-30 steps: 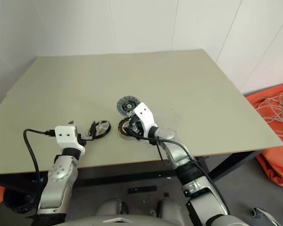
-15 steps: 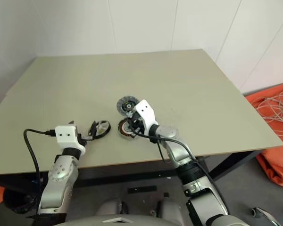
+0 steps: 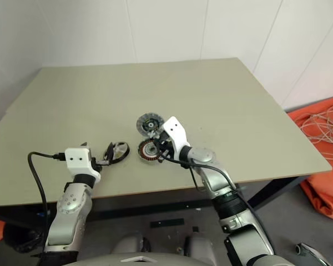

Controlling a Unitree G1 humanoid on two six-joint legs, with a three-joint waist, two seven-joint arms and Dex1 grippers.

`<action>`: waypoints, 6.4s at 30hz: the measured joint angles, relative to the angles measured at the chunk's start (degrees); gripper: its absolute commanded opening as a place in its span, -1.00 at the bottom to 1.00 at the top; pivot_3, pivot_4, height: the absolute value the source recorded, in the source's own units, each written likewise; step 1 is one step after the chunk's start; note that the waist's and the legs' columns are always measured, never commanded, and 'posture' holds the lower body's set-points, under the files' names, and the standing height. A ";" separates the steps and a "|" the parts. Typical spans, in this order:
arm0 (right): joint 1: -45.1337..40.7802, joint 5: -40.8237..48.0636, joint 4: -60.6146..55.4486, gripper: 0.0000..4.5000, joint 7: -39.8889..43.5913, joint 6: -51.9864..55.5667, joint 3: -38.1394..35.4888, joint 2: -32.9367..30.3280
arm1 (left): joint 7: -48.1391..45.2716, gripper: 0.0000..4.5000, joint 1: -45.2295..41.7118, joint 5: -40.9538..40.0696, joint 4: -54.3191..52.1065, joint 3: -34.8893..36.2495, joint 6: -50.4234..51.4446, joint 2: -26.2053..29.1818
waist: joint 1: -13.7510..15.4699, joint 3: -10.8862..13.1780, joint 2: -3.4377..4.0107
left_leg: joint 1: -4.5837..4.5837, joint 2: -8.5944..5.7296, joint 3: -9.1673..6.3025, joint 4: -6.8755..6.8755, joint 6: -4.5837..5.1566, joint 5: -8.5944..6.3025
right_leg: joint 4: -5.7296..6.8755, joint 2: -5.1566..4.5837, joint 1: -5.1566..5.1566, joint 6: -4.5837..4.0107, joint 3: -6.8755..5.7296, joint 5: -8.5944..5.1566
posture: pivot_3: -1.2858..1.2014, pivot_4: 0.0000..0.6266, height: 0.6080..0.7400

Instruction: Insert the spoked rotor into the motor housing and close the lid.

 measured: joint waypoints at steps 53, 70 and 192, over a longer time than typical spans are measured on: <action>-4.57 -2.07 10.87 -0.99 1.49 -3.78 2.26 3.81 | 0.23 1.00 0.01 0.00 0.01 0.02 0.00 -0.64 | 0.00 0.00 -0.01 | 0.00 0.00 0.00 0.01 -0.01 0.01 | 0.04 0.00 0.00 -0.04 -0.01 0.02 | 0.03 -1.00 1.00; -4.26 -2.94 7.91 -0.99 1.03 -1.21 2.64 3.38 | 0.08 1.00 -0.01 0.00 0.07 0.00 -0.01 -0.71 | 0.00 0.00 -0.02 | -0.01 0.01 0.00 0.01 0.00 0.01 | 0.02 0.00 -0.01 -0.04 -0.02 0.02 | 0.03 -1.00 1.00; 2.17 4.78 -7.37 -0.99 -1.79 3.67 -5.75 -2.01 | 13.89 1.00 9.65 -79.21 -13.81 11.73 30.34 -1.76 | 0.14 0.10 -0.18 | 0.17 0.06 0.02 -0.04 -0.25 0.12 | 0.04 0.09 0.13 -0.04 -0.02 0.04 | 0.03 -1.00 1.00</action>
